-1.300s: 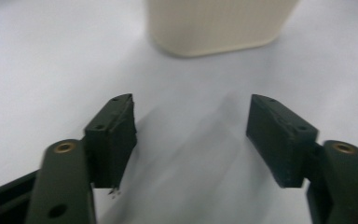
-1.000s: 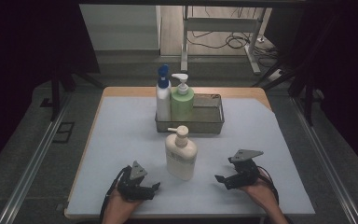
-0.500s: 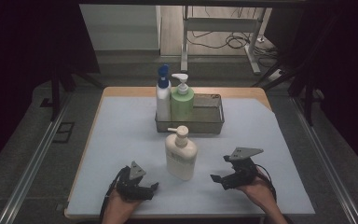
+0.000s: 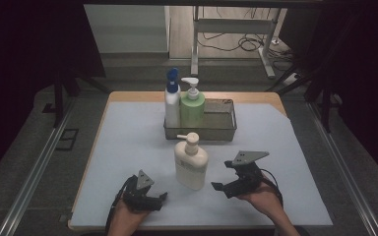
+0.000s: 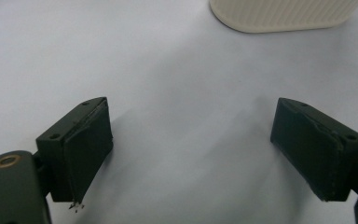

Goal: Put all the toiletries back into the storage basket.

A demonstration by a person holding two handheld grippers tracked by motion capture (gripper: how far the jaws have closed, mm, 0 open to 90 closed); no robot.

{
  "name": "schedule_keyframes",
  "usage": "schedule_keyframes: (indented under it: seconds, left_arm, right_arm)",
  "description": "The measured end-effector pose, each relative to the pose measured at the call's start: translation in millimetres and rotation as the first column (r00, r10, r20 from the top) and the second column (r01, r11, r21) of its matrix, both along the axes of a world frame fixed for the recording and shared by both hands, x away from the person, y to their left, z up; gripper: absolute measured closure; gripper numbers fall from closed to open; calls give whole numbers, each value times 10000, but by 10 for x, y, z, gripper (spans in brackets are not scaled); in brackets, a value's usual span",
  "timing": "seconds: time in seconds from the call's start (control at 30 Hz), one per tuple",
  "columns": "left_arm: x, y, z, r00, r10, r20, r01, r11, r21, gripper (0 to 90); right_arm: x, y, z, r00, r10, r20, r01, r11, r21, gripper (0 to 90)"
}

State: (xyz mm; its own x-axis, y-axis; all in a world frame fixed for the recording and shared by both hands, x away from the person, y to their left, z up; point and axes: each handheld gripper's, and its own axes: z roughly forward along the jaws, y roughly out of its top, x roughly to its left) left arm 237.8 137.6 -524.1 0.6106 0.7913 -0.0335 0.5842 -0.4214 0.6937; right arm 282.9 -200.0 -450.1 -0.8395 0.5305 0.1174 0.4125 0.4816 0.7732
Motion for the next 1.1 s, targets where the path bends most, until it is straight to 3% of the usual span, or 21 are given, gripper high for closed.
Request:
schedule_keyframes:
  seconds: [0.57, 0.77, 1.1]
  left_arm:
    - [-1, 0, 0, 10000, 1, 6, -1, 10000, 8, 123]
    - [-1, 0, 0, 10000, 0, 9, 0, 10000, 11, 123]
    - [-2, -1, 0, 10000, 4, 11, -4, 10000, 8, 124]
  right_arm:
    - [75, 437, 200, 9990, 394, 193, -399, 9990, 220, 131]
    - [110, 547, 242, 9990, 252, 372, -259, 9995, 183, 139]
    - [162, 758, 266, 9981, 29, 616, -23, 10000, -97, 251]
